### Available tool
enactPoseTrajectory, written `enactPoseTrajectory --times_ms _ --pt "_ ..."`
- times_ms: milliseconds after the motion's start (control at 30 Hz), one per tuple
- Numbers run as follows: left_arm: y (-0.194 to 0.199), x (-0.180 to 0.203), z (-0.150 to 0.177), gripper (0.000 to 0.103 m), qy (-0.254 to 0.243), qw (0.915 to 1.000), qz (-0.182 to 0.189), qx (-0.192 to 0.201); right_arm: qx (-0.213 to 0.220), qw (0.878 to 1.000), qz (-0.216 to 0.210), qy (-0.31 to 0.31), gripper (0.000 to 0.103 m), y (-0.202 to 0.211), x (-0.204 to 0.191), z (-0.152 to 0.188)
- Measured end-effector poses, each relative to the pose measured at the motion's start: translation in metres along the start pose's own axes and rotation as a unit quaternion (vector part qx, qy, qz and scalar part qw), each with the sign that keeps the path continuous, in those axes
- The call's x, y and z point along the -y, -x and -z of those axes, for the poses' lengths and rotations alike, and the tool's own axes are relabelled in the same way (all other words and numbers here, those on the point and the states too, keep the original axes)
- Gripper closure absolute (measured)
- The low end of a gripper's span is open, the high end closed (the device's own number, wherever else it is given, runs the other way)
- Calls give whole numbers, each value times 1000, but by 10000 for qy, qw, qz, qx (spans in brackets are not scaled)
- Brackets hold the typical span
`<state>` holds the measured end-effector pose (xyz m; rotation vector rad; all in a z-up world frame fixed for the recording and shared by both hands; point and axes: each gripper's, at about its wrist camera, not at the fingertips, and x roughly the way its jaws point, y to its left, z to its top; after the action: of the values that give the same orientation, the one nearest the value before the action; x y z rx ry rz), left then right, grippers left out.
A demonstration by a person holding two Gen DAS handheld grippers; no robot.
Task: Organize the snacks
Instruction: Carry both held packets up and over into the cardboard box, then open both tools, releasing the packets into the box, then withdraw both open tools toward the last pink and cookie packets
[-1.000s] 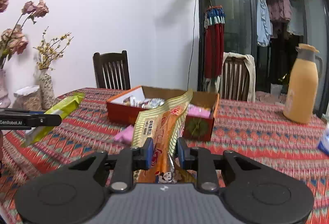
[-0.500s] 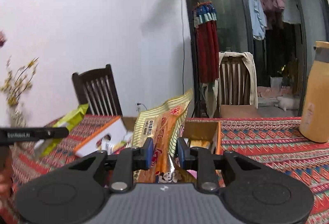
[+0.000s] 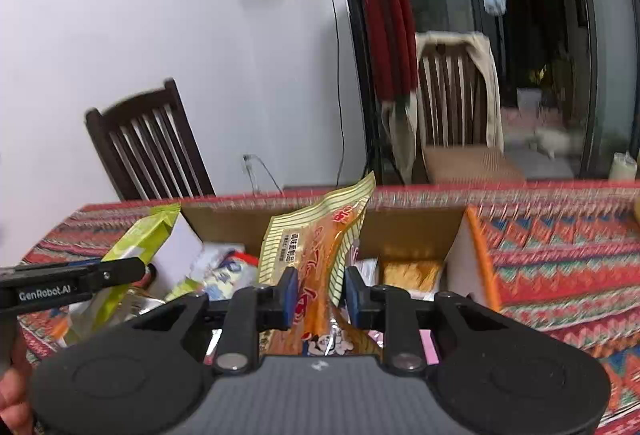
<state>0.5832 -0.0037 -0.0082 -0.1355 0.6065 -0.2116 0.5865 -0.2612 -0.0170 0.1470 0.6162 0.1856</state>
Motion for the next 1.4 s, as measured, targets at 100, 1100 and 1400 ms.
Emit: enactPoseTrajectory --times_ms 100,1100,1400 --pt "-11 3 7 66 -142 9999 -69 -3 -174 9998 104 23 78 -15 -4 7" --pt "183 53 74 0 -1075 9802 129 1658 1243 9906 280 503 0 155 -45 60" --pt "272 54 155 0 -991 9782 134 1821 1642 9834 445 630 0 251 -61 150"
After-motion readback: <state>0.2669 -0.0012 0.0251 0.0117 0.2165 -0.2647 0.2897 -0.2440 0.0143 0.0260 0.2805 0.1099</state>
